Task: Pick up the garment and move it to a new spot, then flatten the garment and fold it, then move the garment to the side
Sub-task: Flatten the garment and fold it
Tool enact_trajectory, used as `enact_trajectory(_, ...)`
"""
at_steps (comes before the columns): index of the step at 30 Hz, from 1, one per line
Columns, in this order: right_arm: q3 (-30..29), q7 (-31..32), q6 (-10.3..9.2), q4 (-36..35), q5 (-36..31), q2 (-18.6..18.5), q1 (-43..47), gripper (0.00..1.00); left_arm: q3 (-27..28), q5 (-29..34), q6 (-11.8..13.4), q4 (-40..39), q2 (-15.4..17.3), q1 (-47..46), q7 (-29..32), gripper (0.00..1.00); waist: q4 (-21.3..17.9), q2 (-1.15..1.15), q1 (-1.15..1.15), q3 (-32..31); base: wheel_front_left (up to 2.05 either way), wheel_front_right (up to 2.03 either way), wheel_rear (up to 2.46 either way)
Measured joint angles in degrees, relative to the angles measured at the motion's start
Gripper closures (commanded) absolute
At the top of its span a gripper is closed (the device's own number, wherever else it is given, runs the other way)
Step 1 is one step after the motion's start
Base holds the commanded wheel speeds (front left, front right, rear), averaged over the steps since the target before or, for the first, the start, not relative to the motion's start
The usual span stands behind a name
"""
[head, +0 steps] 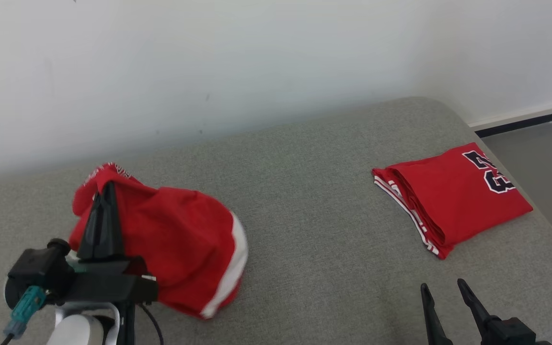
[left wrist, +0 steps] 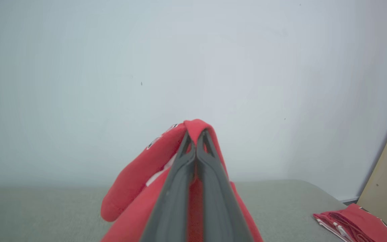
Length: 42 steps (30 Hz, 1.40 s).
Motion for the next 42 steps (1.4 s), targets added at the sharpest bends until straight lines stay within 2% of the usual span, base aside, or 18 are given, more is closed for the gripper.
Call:
enact_trajectory(5,0.7,0.2,0.0,0.0,0.0,0.1,0.0,0.0,-3.6,3.7,-0.1,-8.7,1.1,-3.7,2.4,1.0,0.6,0.0,0.0,-0.5,0.0,0.0,0.0)
enact_trajectory(8,1.4,0.1,0.0,0.3,0.1,0.1,-0.1,0.0,-9.6,5.8,-2.7,-7.9,-0.6,-6.5,4.4,1.0,0.1,0.0,0.0,-0.3,0.0,0.0,0.0)
enact_trajectory(10,1.5,0.1,0.0,0.4,0.1,0.0,-0.2,0.0,-14.3,6.3,-4.6,-3.8,-2.9,-7.2,5.6,1.0,-0.4,0.0,0.0,-0.2,0.0,0.0,0.0)
enact_trajectory(11,1.5,0.1,0.0,0.5,0.2,0.0,-0.3,0.0,-17.1,6.3,-5.9,-0.8,-4.3,-7.1,6.1,0.47,-0.8,0.0,0.0,-0.1,0.0,0.0,0.0)
enact_trajectory(12,1.3,0.0,0.0,0.6,0.3,0.0,-0.5,0.0,-19.8,6.3,-7.0,1.8,-5.6,-7.0,6.3,0.0,-1.1,0.0,0.0,0.1,0.0,0.0,0.0)
enact_trajectory(14,1.2,0.0,0.0,0.7,0.3,0.0,-0.9,0.0,-24.9,5.2,-8.4,7.2,-7.4,-6.7,6.6,0.0,-1.7,0.0,0.0,0.3,0.0,0.0,0.0)
enact_trajectory(17,0.7,-0.4,0.0,0.8,0.3,0.0,-1.0,0.0,-30.3,2.0,-9.3,12.5,-8.1,-6.3,6.4,0.0,-2.2,0.0,0.0,0.8,0.0,0.0,0.0)
enact_trajectory(21,-0.6,-0.4,0.0,0.8,0.3,0.0,-0.9,0.0,-33.2,-3.8,-9.2,14.9,-8.3,-5.9,4.9,0.0,-1.5,0.0,0.0,1.2,0.0,0.0,0.0)
enact_trajectory(25,-0.3,-0.3,0.0,0.7,0.3,0.2,-0.1,0.0,-31.0,-5.8,-3.5,17.4,-8.4,-5.9,4.1,0.0,0.4,0.0,0.0,0.9,0.0,0.0,0.0)
enact_trajectory(29,0.4,-0.3,0.0,0.7,0.3,0.4,0.0,0.0,-28.9,-9.5,-0.2,20.0,-8.4,-4.2,7.2,0.0,2.6,0.0,0.0,0.4,0.0,0.0,0.0)
enact_trajectory(35,1.4,-0.3,0.0,1.3,0.4,0.6,-0.1,0.0,-28.1,-12.7,1.3,22.7,-8.3,-1.8,11.9,0.0,4.5,0.0,0.0,-0.5,0.0,0.0,0.0)
enact_trajectory(42,1.5,-0.3,0.0,1.0,0.4,0.5,-0.3,0.0,-27.8,-14.0,1.8,26.7,-8.3,-2.6,12.1,0.0,2.7,0.0,0.0,-0.2,0.0,0.0,0.0)
